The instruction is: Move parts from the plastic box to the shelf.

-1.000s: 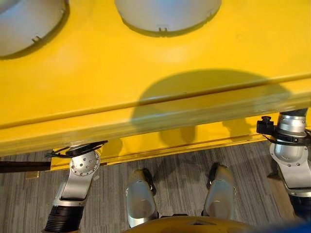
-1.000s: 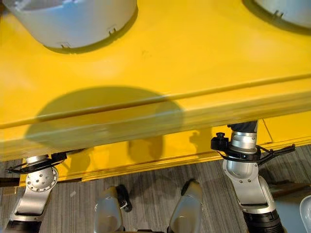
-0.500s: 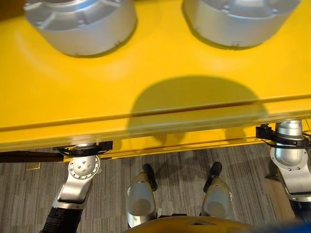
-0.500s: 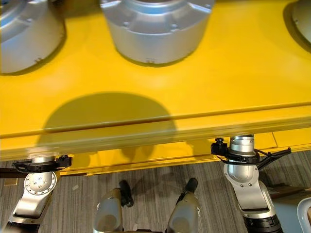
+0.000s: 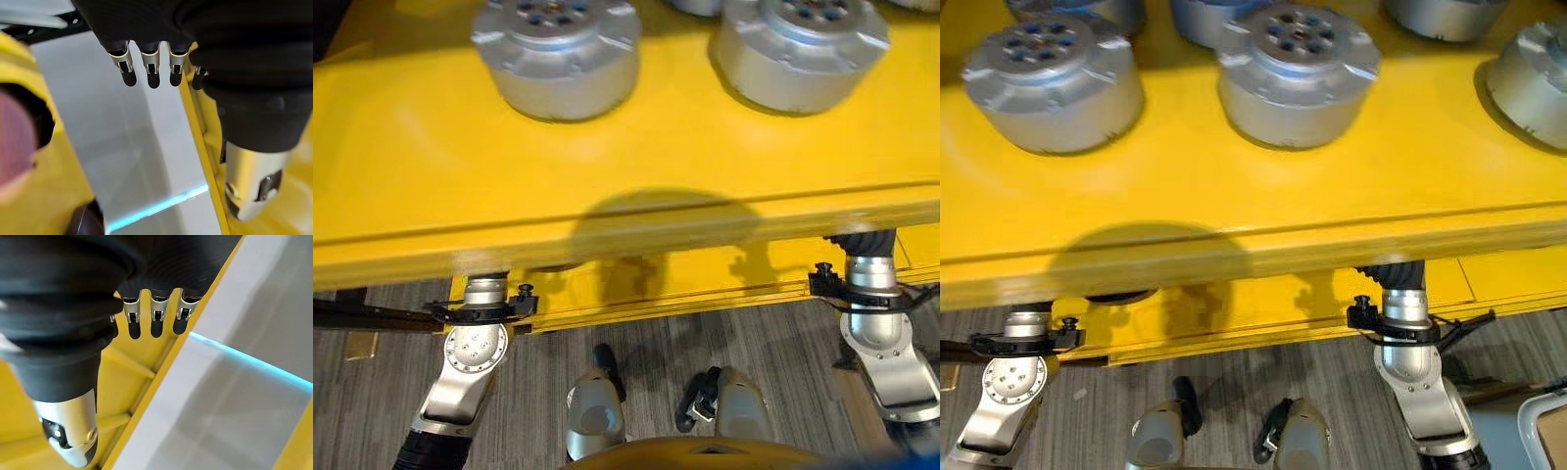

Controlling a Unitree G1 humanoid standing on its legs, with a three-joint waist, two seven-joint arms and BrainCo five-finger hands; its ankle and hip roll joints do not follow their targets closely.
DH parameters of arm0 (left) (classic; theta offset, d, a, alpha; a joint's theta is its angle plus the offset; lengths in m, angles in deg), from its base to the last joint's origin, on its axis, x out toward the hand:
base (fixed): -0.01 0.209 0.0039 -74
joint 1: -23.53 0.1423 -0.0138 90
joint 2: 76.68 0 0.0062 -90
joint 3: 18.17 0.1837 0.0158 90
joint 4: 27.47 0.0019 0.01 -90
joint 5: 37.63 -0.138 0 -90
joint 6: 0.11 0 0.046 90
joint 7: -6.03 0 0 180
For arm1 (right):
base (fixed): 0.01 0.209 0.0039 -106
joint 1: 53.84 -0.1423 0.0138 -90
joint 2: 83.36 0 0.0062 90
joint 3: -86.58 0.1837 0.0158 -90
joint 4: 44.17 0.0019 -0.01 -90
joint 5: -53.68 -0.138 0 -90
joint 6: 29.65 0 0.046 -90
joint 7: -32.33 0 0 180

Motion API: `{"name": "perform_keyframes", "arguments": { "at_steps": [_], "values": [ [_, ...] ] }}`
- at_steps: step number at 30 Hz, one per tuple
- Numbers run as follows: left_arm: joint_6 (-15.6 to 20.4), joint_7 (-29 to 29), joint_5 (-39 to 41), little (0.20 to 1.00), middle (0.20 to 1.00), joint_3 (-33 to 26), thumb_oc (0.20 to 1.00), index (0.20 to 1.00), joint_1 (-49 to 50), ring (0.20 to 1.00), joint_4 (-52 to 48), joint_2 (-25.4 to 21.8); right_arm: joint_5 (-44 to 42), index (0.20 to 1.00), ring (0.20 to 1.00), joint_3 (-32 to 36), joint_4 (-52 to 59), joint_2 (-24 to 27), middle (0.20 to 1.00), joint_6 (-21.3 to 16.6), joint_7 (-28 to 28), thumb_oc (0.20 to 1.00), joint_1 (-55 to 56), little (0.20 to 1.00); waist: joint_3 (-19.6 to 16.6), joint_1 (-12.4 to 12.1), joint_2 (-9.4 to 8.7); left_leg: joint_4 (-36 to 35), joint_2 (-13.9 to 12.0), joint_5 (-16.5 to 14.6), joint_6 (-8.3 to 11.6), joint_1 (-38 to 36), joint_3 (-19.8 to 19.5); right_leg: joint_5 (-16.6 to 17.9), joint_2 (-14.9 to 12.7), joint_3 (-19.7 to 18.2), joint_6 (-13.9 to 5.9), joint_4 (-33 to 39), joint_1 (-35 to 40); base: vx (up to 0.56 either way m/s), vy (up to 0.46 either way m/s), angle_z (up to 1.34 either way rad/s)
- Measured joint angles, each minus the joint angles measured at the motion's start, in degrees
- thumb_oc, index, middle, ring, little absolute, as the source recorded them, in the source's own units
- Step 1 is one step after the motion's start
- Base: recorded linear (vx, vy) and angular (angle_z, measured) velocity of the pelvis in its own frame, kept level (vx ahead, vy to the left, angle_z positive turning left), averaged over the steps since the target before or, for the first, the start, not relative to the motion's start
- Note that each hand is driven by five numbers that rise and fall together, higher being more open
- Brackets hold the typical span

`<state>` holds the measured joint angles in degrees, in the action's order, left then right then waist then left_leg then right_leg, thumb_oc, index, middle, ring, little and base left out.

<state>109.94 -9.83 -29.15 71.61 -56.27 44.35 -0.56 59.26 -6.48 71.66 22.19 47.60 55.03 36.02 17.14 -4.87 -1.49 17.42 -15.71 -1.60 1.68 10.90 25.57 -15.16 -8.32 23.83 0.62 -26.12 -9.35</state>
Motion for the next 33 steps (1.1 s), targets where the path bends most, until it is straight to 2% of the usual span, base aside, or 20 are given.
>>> {"name": "perform_keyframes", "arguments": {
  "at_steps": [1,2,3,4,6,7,11,13,19,21,22,23,24,25,26,29,30,31,32,33],
  "values": [
    [0.0,0.3,0.1,1.0,1.0,-0.1,1.0,1.0,-0.1,1.0,0.1,0.1,-0.5,1.0,1.0,0.0,-0.1,0.1,1.0,0.0,0.1,1.0,-0.3,1.0,0.1,-0.4,0.1,2.0,-1.4,0.1,0.0,1.3,-1.1,0.4,1.6,-0.4,1.96,4.1,1.4,-0.29,-0.274,-0.68],
    [0.1,0.5,1.7,1.0,1.0,0.6,1.0,1.0,-0.7,1.0,0.3,0.1,-1.0,1.0,1.0,-0.1,-1.0,1.0,1.0,0.0,-0.3,1.0,-0.2,1.0,0.1,-0.5,-0.17,7.2,-3.7,2.9,1.86,5.6,-4.4,2.9,4.1,-1.4,4.25,7.5,0.9,-0.22,-0.161,-0.87],
    [0.2,0.5,2.0,1.0,1.0,0.8,1.0,1.0,-0.6,1.0,0.3,0.4,-1.1,1.0,1.0,0.0,-0.9,0.6,1.0,0.0,-0.3,1.0,-0.5,1.0,0.4,-0.6,-0.51,6.1,-1.8,1.6,3.64,6.5,-4.2,4.8,4.6,-2.9,5.12,9.9,0.6,-0.22,-0.196,-0.88],
    [0.2,0.5,2.2,1.0,1.0,1.4,1.0,1.0,-0.7,1.0,0.3,0.4,-1.0,1.0,1.0,-0.1,-0.6,0.8,1.0,0.0,-0.2,1.0,-0.1,1.0,0.7,0.3,0.12,0.0,1.8,1.9,3.31,5.5,-4.1,5.5,4.6,-3.4,5.11,10.4,0.3,-0.19,-0.193,-0.54],
    [0.5,0.5,2.2,1.0,1.0,1.3,1.0,1.0,-0.4,1.0,0.2,0.5,-1.0,1.0,1.0,-0.2,-0.6,1.4,1.0,-0.1,-0.2,1.0,0.9,1.0,0.8,1.8,2.38,-6.6,5.1,4.0,2.19,3.6,-3.3,5.3,5.5,-3.4,4.8,9.6,0.4,-0.09,-0.126,-0.18],
    [0.7,0.4,2.2,1.0,1.0,0.9,1.0,1.0,-0.8,1.0,0.2,0.3,-1.1,1.0,1.0,-1.0,-0.5,1.1,1.0,-0.1,-0.2,1.0,1.7,1.0,1.2,2.3,2.64,-8.7,5.4,5.0,-1.07,2.3,-2.4,4.5,5.7,-3.8,4.34,8.9,0.3,-0.1,-0.16,-0.15],
    [0.6,-0.6,2.2,1.0,1.0,0.9,1.0,1.0,0.0,1.0,0.2,1.6,-1.7,1.0,1.0,-3.1,-0.4,1.9,1.0,-1.8,-1.2,1.0,3.3,1.0,1.3,2.4,2.65,-10.2,5.2,6.7,-0.47,1.4,-2.6,3.1,6.0,-3.5,3.88,6.9,-0.1,-0.13,-0.204,0.01],
    [0.5,-0.8,2.2,1.0,1.0,1.1,1.0,1.0,0.1,1.0,0.2,1.6,-1.9,1.0,1.0,-4.9,-0.4,2.9,1.0,-2.5,-1.2,1.0,2.6,1.0,1.8,2.4,2.28,-9.4,5.1,6.9,-0.45,1.4,-2.7,1.9,5.6,-3.1,4.45,5.1,-0.4,-0.09,-0.115,0.16],
    [0.4,-0.8,2.2,1.0,1.0,1.2,1.0,1.0,-0.1,1.0,0.2,1.6,-1.9,1.0,1.0,-6.7,-0.4,3.1,1.0,-2.5,-1.0,1.0,-0.3,1.0,5.1,1.9,3.55,-8.3,4.4,6.9,0.15,2.2,-4.2,0.9,5.5,-1.6,5.13,2.8,-0.4,-0.11,-0.059,0.12],
    [0.4,-0.8,2.2,1.0,1.0,1.2,1.0,1.0,-0.3,1.0,0.2,1.7,-1.9,1.0,1.0,-7.5,-0.4,3.2,1.0,-2.4,-1.2,1.0,-1.3,1.0,5.7,1.6,3.55,-6.2,4.8,6.7,-0.13,3.4,-5.2,0.1,4.4,-2.2,5.44,0.1,-2.3,-0.21,0.033,-0.11],
    [0.1,-0.9,2.2,1.0,1.0,1.1,1.0,1.0,-0.2,1.0,0.2,1.7,-1.9,1.0,1.0,-8.4,-0.5,3.4,1.0,-2.3,-2.0,1.0,-2.3,1.0,6.3,1.3,2.75,-2.2,4.1,3.2,-0.5,4.1,-5.9,-0.1,3.0,-2.3,6.86,-1.2,-2.9,-0.12,0.144,-0.18],
    [-0.3,-0.7,2.3,1.0,1.0,1.2,1.0,1.0,-0.3,1.0,0.2,1.6,-1.9,1.0,1.0,-8.7,-0.4,3.6,1.0,-2.3,-2.8,1.0,-2.4,1.0,6.6,1.4,2.16,3.5,1.5,1.0,1.0,4.0,-8.5,0.1,2.2,-2.4,7.18,-1.6,-2.7,-0.13,0.311,-0.14],
    [-0.7,-0.2,3.1,1.0,1.0,1.2,1.0,1.0,0.0,1.0,0.4,1.6,-1.9,1.0,1.0,-8.6,-0.2,4.7,1.0,-2.3,-3.6,1.0,-2.5,1.0,6.8,1.8,1.44,6.2,-0.7,0.6,1.99,3.2,-12.4,0.1,0.9,-2.8,7.13,-2.6,-3.1,-0.1,0.455,-0.04],
    [-0.8,0.5,4.1,1.0,1.0,1.3,1.0,1.0,0.1,1.0,0.7,1.6,-1.9,1.0,1.0,-8.6,-0.2,5.8,1.0,-2.3,-4.7,1.0,-2.7,1.0,6.7,2.0,0.98,6.7,-1.9,0.6,2.82,2.0,-15.3,0.1,-0.3,-3.2,7.12,-3.8,-3.8,-0.09,0.443,0.01],
    [-0.8,0.8,4.4,1.0,1.0,1.4,1.0,1.0,0.2,1.0,0.8,1.6,-1.9,1.0,1.0,-8.6,-0.3,6.5,1.0,-2.3,-5.3,1.0,-2.9,1.0,6.6,2.2,0.78,6.1,-2.8,0.7,3.16,1.1,-16.3,-0.1,-0.8,-3.9,6.83,-4.5,-4.4,-0.06,0.35,-0.07],
    [-0.6,4.8,4.6,1.0,1.0,3.9,1.0,1.0,0.1,1.0,2.2,1.8,-2.1,1.0,1.0,-8.3,-0.7,10.1,1.0,-2.2,-9.2,1.0,-4.3,1.0,5.7,2.8,1.08,-3.2,-7.0,1.8,4.78,-5.7,-16.5,-0.7,-5.5,-7.1,4.26,-8.8,-8.7,-0.18,0.619,-0.02],
    [-0.6,6.0,5.1,1.0,1.0,5.7,1.0,1.0,-0.2,1.0,2.6,1.6,-2.3,1.0,1.0,-8.2,-1.6,10.9,1.0,-2.1,-11.4,1.0,-5.8,1.0,4.5,3.0,1.51,-5.6,-8.5,2.3,5.6,-6.1,-14.6,-0.4,-7.3,-7.7,3.34,-10.5,-11.4,-0.13,0.595,0.17],
    [-0.4,7.4,6.2,1.0,1.0,7.9,1.0,1.0,-0.6,1.0,3.2,1.7,-3.1,1.0,1.0,-7.9,-1.8,12.5,1.0,-2.3,-13.6,1.0,-7.2,1.0,3.6,4.0,1.98,-8.1,-9.2,3.4,4.87,-6.8,-11.5,-0.3,-9.9,-8.4,0.97,-12.4,-13.6,-0.11,0.726,0.34],
    [-0.4,8.8,6.7,1.0,1.0,9.9,1.0,1.0,-1.1,1.0,3.8,1.5,-4.7,1.0,1.0,-7.7,-1.9,14.1,1.0,-1.7,-15.4,1.0,-8.4,1.0,3.1,4.8,2.73,-9.4,-9.0,5.2,4.17,-7.8,-8.5,-0.1,-12.1,-9.2,-0.15,-13.8,-14.7,-0.08,0.516,0.37],
    [-0.1,10.2,6.7,1.0,1.0,11.1,1.0,1.0,-1.2,1.0,3.8,1.8,-6.6,1.0,1.0,-8.2,-1.9,16.0,1.0,-1.0,-17.2,1.0,-9.5,1.0,2.0,5.3,4.23,-9.1,-8.0,8.8,1.91,-8.4,-8.3,0.9,-13.0,-9.5,-2.49,-14.4,-15.9,-0.05,0.448,0.28]
  ]
}}
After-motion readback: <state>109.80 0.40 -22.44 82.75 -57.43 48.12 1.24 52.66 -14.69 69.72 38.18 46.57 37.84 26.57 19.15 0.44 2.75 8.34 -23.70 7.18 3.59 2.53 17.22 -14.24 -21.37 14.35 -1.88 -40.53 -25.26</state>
